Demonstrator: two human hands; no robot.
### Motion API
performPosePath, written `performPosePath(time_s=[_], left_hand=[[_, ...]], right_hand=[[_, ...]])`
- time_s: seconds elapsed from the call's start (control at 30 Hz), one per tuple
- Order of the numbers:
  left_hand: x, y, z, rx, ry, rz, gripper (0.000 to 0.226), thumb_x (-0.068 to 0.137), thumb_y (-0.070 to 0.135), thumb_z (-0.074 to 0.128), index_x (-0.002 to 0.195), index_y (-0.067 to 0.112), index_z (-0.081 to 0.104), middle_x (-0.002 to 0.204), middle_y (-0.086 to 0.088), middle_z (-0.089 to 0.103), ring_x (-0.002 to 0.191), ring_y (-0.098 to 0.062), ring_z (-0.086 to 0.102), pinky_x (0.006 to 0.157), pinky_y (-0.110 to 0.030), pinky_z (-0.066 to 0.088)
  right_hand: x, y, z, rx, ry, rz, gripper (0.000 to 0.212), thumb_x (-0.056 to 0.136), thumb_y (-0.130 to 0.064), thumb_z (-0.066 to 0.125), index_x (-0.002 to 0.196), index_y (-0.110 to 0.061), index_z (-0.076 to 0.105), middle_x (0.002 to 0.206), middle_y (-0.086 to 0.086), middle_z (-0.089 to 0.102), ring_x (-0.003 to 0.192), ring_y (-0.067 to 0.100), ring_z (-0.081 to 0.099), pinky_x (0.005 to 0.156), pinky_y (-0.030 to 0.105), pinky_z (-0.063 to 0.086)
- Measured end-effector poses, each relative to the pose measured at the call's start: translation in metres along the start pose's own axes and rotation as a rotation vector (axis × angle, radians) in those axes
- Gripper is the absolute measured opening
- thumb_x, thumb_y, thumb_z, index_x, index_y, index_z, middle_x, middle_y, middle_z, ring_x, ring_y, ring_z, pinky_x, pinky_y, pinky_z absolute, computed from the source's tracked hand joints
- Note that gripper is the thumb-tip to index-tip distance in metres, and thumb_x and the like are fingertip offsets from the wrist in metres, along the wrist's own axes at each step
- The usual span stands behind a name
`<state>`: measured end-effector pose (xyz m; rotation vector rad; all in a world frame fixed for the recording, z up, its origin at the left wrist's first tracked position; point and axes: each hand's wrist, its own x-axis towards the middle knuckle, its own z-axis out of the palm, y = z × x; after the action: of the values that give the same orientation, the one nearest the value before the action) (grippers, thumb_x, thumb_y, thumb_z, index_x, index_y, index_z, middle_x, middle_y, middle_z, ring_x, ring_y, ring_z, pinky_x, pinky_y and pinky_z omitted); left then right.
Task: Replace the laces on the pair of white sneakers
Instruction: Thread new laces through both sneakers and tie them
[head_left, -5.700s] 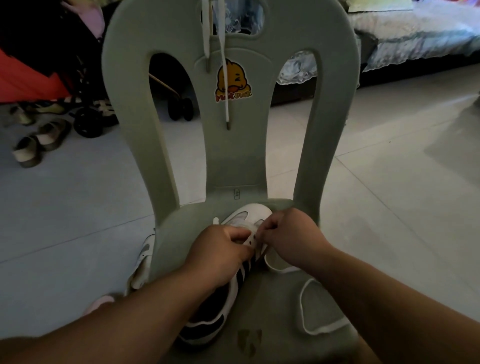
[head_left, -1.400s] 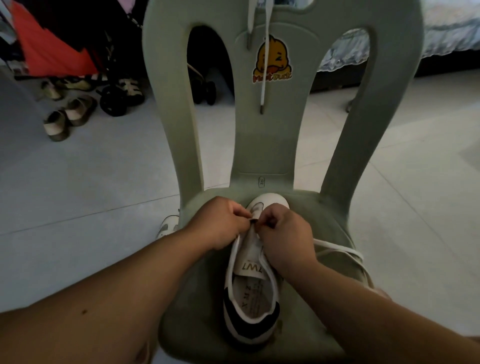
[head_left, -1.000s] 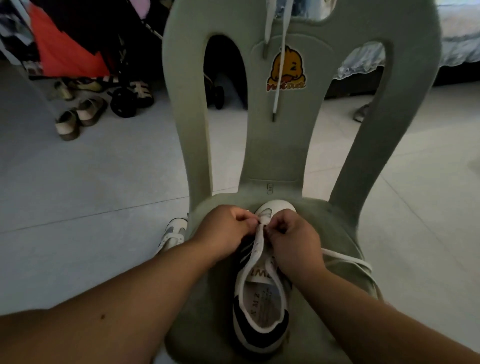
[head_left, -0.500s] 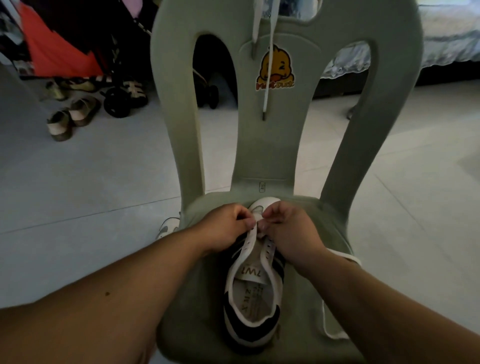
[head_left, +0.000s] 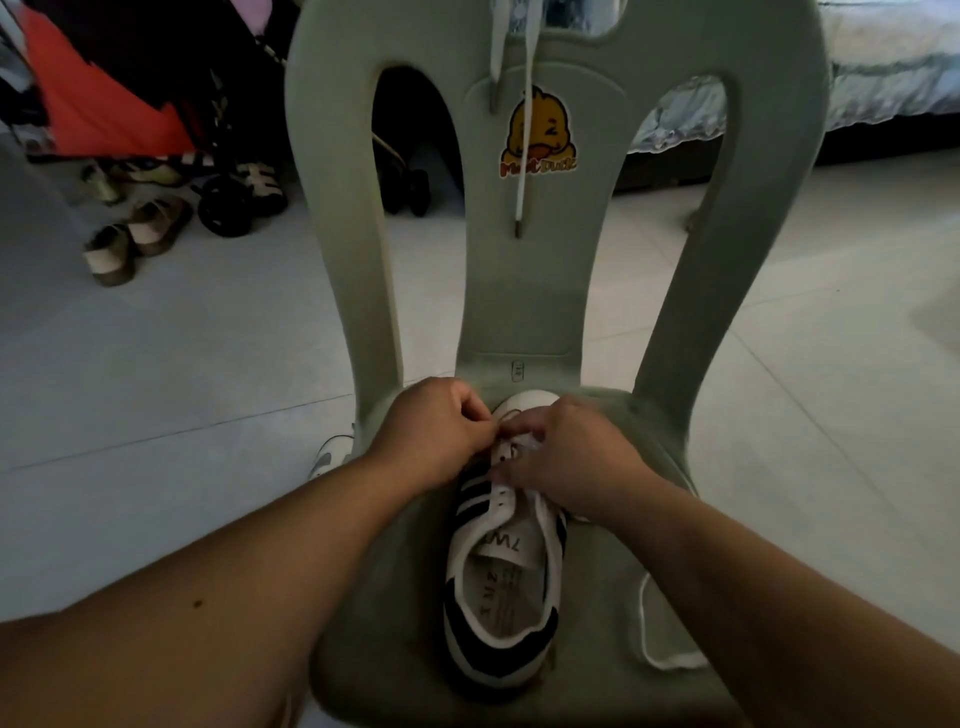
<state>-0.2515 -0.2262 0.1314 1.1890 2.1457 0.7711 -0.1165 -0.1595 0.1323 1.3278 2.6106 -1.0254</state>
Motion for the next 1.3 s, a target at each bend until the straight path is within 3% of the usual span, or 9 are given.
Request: performPosePath(time_s=[0.1, 0.2, 0.37, 0.5, 0.57, 0.63, 0.83, 1.03, 1.3], left_hand=[[0.0, 0.002, -0.005, -0.159, 0.044, -0.051, 0.012, 0.081, 0.016, 0.07, 0.075, 0.022, 0.063, 0.076, 0.002, 0.068, 0.074, -0.016, 0.066, 0.071, -0.034, 0.057], [-0.001, 0.008, -0.018, -0.311, 0.119, -0.101, 0.015, 0.084, 0.009, 0.066, 0.08, 0.021, 0.06, 0.078, -0.001, 0.067, 0.068, -0.012, 0.065, 0.063, -0.024, 0.054], [-0.008, 0.007, -0.062, -0.466, 0.256, -0.09, 0.017, 0.088, 0.008, 0.063, 0.086, 0.025, 0.061, 0.085, 0.001, 0.067, 0.075, -0.01, 0.065, 0.074, -0.029, 0.056], [-0.017, -0.005, -0.044, -0.182, -0.067, -0.09, 0.028, 0.09, 0.018, 0.062, 0.115, 0.029, 0.06, 0.105, 0.012, 0.063, 0.089, -0.008, 0.061, 0.071, -0.022, 0.05], [-0.015, -0.007, -0.021, -0.116, -0.199, -0.1, 0.04, 0.089, 0.024, 0.063, 0.128, 0.024, 0.055, 0.117, 0.008, 0.061, 0.098, -0.008, 0.057, 0.081, -0.025, 0.048], [-0.008, -0.005, -0.004, -0.097, -0.247, -0.099, 0.038, 0.088, 0.026, 0.065, 0.125, 0.018, 0.059, 0.119, 0.002, 0.064, 0.1, -0.01, 0.058, 0.09, -0.028, 0.047], [0.004, 0.003, 0.02, -0.102, -0.056, -0.096, 0.012, 0.083, 0.034, 0.071, 0.086, 0.023, 0.069, 0.083, 0.005, 0.07, 0.079, -0.013, 0.064, 0.075, -0.028, 0.051], [0.0, 0.006, 0.016, -0.194, 0.041, -0.081, 0.01, 0.088, 0.026, 0.065, 0.092, 0.024, 0.074, 0.089, 0.003, 0.073, 0.082, -0.011, 0.066, 0.083, -0.033, 0.054], [-0.019, -0.001, -0.014, -0.405, 0.246, -0.083, 0.008, 0.088, 0.02, 0.064, 0.086, 0.026, 0.07, 0.07, 0.01, 0.068, 0.062, 0.0, 0.063, 0.064, -0.019, 0.053]], right_hand=[[0.0, 0.0, -0.001, -0.024, 0.014, -0.009, 0.049, 0.068, -0.048, 0.076, 0.115, -0.041, 0.065, 0.111, -0.003, 0.059, 0.096, 0.014, 0.058, 0.086, 0.03, 0.05], [0.0, 0.003, -0.002, -0.044, 0.017, 0.003, 0.052, 0.067, -0.052, 0.076, 0.116, -0.041, 0.064, 0.113, -0.003, 0.057, 0.102, 0.016, 0.056, 0.092, 0.033, 0.049], [0.003, 0.013, 0.006, -0.006, 0.0, 0.025, 0.062, 0.058, -0.055, 0.079, 0.116, -0.039, 0.065, 0.118, -0.001, 0.059, 0.111, 0.02, 0.054, 0.1, 0.036, 0.045], [0.005, 0.014, 0.008, 0.013, 0.04, 0.017, 0.059, 0.057, -0.054, 0.079, 0.113, -0.04, 0.067, 0.115, -0.001, 0.06, 0.108, 0.019, 0.056, 0.099, 0.035, 0.046], [0.005, 0.014, 0.008, 0.034, 0.053, 0.028, 0.056, 0.058, -0.05, 0.081, 0.111, -0.04, 0.067, 0.112, -0.001, 0.06, 0.106, 0.018, 0.056, 0.097, 0.035, 0.047], [0.006, 0.014, 0.01, 0.05, 0.064, 0.035, 0.055, 0.057, -0.05, 0.081, 0.11, -0.04, 0.068, 0.109, -0.001, 0.062, 0.104, 0.017, 0.058, 0.095, 0.035, 0.048], [0.008, 0.02, 0.011, 0.085, 0.049, 0.025, 0.052, 0.054, -0.057, 0.074, 0.103, -0.044, 0.069, 0.097, -0.002, 0.067, 0.094, 0.017, 0.062, 0.086, 0.033, 0.051], [0.008, 0.02, 0.015, 0.077, 0.155, -0.006, 0.056, 0.056, -0.074, 0.056, 0.103, -0.045, 0.067, 0.089, 0.0, 0.064, 0.093, 0.022, 0.06, 0.084, 0.036, 0.051], [0.0, 0.003, 0.008, -0.057, 0.078, 0.082, 0.049, 0.072, -0.06, 0.068, 0.119, -0.053, 0.057, 0.105, -0.007, 0.038, 0.122, 0.024, 0.036, 0.102, 0.048, 0.036]])
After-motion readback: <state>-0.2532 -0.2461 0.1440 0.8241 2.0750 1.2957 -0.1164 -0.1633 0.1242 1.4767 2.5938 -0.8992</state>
